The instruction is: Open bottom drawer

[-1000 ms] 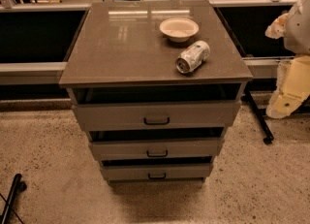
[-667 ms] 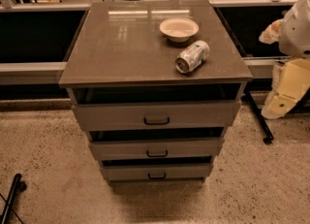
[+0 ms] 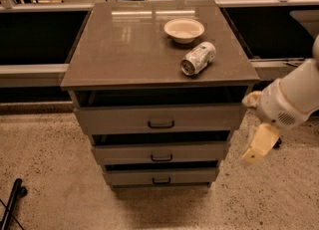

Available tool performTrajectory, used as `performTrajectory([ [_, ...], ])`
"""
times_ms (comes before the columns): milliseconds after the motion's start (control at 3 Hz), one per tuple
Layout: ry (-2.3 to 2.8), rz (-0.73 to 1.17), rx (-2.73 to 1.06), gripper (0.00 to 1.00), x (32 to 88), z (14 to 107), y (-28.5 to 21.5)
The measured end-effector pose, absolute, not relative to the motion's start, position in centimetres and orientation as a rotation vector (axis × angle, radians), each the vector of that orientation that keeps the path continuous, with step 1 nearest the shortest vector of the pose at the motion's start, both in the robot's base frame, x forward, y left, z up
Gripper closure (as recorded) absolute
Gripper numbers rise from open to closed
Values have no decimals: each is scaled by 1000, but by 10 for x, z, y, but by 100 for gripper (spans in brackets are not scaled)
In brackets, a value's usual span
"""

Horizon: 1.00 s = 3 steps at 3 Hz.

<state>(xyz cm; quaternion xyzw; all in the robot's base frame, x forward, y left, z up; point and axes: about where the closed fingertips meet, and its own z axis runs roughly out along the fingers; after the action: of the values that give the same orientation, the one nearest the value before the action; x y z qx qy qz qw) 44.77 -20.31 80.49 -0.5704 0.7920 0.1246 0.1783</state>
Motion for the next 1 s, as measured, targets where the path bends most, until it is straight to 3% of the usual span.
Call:
performTrajectory([
  [1000,2247,352,-1652,0,463,748,-187],
])
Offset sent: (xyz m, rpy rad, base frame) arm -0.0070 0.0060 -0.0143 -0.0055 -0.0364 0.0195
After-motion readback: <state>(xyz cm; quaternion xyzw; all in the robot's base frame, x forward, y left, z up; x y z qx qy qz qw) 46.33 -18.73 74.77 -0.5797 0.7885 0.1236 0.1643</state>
